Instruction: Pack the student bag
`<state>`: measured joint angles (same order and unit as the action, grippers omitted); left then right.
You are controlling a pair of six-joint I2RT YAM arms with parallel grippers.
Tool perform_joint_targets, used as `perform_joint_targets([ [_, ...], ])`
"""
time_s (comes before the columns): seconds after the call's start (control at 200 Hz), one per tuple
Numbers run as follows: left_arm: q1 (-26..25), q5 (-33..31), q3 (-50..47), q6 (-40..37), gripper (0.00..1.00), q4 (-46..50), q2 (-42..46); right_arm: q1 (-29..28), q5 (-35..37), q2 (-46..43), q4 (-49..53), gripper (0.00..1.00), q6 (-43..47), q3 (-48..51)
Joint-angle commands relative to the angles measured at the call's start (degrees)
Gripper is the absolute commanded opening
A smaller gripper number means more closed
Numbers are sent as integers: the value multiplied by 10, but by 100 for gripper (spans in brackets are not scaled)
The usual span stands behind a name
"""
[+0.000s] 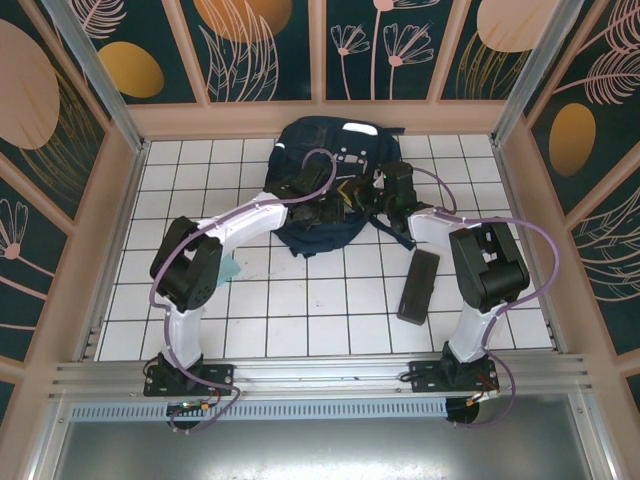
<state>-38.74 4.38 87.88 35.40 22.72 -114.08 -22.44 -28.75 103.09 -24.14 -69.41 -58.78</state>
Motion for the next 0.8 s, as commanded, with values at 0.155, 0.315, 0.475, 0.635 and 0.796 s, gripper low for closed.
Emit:
perform_joint_targets([
  [0.155,2,-59,57,-7,52,14,-49,-21,-31,6,-67,0,-10,-20],
  [0.315,2,-111,66,-39,24,60,-45,-12,-26,-2,-62,0,-1,-9],
  [0.475,9,-124,58,-74,30,134,-5,-4,-18,-12,-48,0,19,-6],
  [0.635,15,-60,51,-96,41,163,37,-4,-13,-11,-34,0,34,-13],
  [0.796,19,-5,45,-92,42,123,40,-4,-13,-8,-38,0,33,-10],
])
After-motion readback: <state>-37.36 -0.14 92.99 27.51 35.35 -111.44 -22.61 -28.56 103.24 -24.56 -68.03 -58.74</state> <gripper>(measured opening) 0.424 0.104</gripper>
